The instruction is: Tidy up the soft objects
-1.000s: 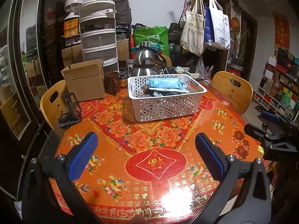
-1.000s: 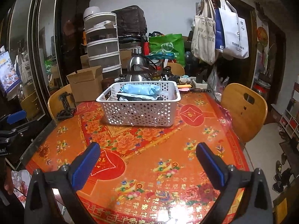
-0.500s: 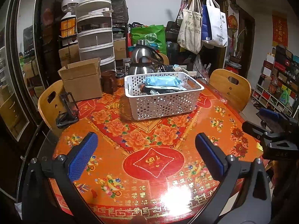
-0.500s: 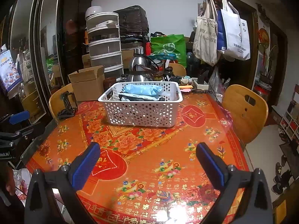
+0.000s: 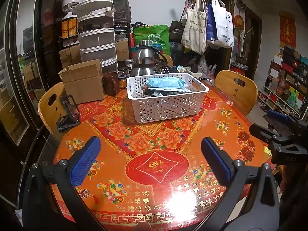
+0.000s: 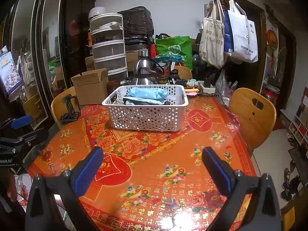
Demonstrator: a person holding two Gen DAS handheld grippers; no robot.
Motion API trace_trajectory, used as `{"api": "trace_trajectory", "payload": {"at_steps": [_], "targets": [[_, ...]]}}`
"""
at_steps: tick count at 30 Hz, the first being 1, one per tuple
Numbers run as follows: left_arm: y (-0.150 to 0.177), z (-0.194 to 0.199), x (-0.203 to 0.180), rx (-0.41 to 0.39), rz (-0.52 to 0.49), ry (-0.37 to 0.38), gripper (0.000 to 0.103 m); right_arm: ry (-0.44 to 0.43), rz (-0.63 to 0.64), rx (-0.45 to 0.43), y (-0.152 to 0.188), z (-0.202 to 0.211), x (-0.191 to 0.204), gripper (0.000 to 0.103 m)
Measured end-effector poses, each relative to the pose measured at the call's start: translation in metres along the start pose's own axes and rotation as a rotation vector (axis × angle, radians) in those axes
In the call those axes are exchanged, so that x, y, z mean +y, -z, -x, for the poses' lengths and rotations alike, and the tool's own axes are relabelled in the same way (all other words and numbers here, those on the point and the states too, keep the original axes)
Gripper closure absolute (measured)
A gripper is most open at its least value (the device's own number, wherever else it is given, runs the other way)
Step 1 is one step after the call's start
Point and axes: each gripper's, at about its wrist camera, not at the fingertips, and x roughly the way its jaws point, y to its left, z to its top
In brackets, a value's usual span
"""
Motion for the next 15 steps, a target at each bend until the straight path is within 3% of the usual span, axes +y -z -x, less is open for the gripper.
{"api": "trace_trajectory", "payload": {"at_steps": [15], "targets": [[0.0037,-0.0039,0.0008,0.006,0.003,0.003,0.000,-0.010,0.002,0.008,-0.0001,-0.0005,-0.0011,0.001]]}}
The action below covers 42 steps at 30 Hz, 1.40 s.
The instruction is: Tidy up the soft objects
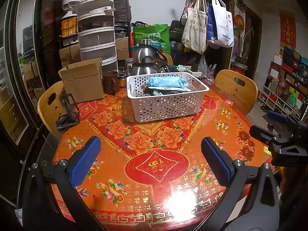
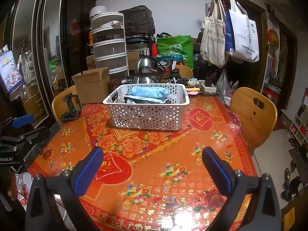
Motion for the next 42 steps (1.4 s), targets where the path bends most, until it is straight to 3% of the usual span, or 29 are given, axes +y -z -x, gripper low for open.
{"api": "trace_trajectory", "payload": {"at_steps": [42], "targets": [[0.0055,0.0028,-0.0022,-0.008,-0.024,0.028,0.000,-0.020,0.008,0.020,0.0056,-0.0052,0.0003,0.001]]}}
